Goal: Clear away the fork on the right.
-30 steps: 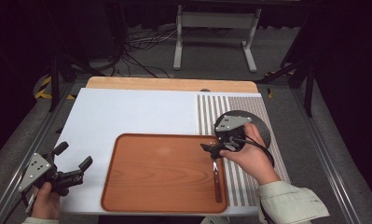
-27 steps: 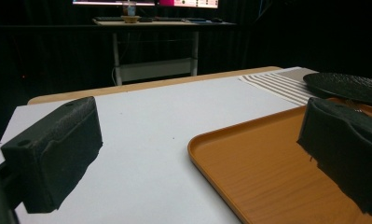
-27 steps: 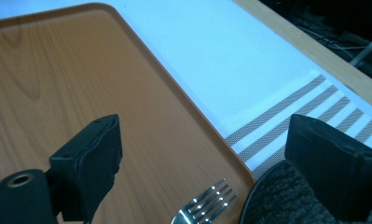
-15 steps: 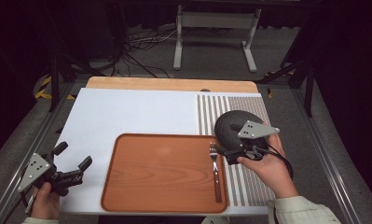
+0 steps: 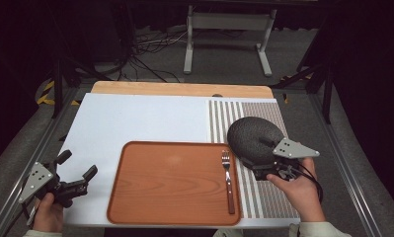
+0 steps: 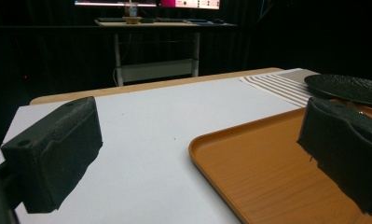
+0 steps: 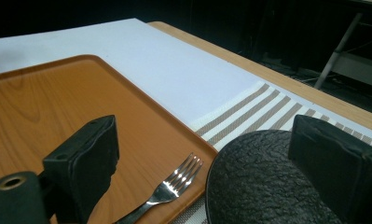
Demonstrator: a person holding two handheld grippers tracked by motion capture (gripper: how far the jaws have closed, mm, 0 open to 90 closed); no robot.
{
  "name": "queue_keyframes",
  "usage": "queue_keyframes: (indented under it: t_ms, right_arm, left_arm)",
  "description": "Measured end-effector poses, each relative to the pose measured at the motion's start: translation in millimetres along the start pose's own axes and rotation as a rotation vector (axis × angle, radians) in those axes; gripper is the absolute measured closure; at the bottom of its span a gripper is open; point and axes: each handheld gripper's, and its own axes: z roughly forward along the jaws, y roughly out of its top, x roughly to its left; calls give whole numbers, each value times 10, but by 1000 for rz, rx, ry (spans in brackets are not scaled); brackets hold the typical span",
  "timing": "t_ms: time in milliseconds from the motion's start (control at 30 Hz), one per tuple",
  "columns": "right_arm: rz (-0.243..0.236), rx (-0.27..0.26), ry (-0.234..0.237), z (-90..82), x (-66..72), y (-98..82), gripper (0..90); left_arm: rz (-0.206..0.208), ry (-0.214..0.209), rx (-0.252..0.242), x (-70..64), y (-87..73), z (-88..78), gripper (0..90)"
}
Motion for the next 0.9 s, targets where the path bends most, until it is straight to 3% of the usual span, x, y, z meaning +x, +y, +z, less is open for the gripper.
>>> queue_keyframes:
  t_ms: [600, 900]
  right_arm:
    - [101, -108, -57, -180, -128, -498, 78]
    - [118, -58, -80, -196, -153, -709, 72]
  left_arm:
    - [0, 2, -3, -3, -6, 0, 2]
    - [1, 2, -3, 3, 2, -9, 2]
